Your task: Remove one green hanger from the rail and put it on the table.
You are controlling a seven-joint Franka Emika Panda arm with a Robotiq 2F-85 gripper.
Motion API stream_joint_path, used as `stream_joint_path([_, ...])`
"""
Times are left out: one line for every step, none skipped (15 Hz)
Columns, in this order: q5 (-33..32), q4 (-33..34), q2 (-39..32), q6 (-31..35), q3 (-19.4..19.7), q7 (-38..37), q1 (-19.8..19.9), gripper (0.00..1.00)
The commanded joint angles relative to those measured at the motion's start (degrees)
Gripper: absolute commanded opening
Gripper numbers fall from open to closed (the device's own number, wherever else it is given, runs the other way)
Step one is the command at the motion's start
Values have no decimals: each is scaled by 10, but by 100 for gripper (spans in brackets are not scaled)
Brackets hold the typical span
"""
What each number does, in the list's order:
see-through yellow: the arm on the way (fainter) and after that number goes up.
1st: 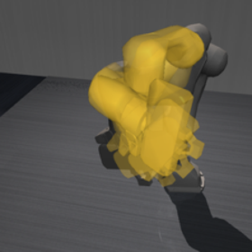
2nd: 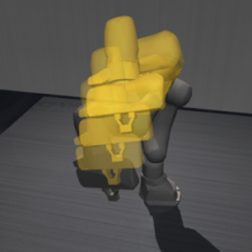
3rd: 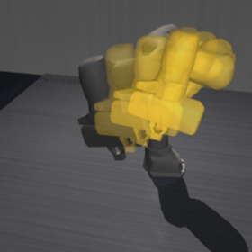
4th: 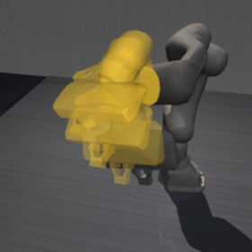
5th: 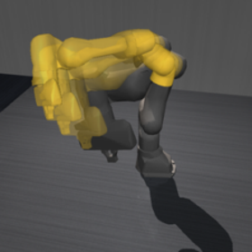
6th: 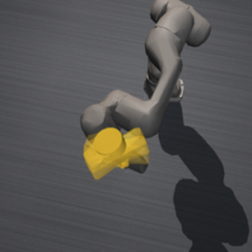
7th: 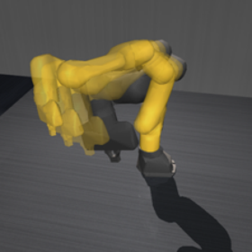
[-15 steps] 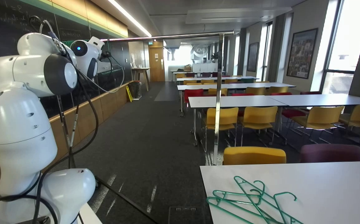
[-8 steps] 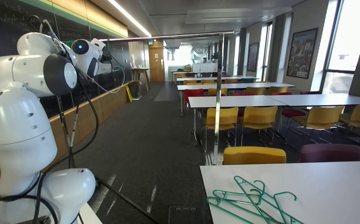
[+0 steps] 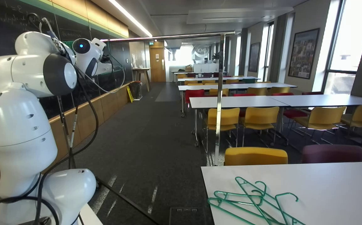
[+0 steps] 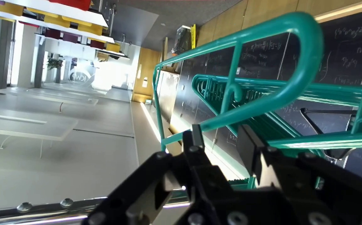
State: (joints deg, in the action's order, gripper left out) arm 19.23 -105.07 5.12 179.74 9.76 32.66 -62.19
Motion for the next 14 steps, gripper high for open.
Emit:
stream_joint_path([32,-6,22,-21,13,42,-15,6])
stream_joint_path([35,-6,23,-21,14,46,-14,1])
stream_joint_path([38,-5,23,-21,14,49,-14,0])
stream_joint_path([41,-5,23,-21,14,52,-14,0])
stream_joint_path([43,-5,23,-21,15,54,-14,0])
stream_joint_path([44,-5,23,-22,15,55,-13,0])
stream_joint_path([44,-5,23,-22,15,56,-13,0])
stream_joint_path([44,-5,23,-22,15,56,-13,0])
stream_joint_path([44,-4,23,-22,15,56,-13,0])
stream_joint_path([43,-3,23,-22,15,56,-14,0])
stream_joint_path([41,-1,23,-23,15,57,-14,0])
stream_joint_path([42,1,23,-23,15,59,-15,0])
stream_joint_path([39,2,23,-23,14,58,-14,0])
stream_joint_path([36,2,23,-23,14,59,-12,15])
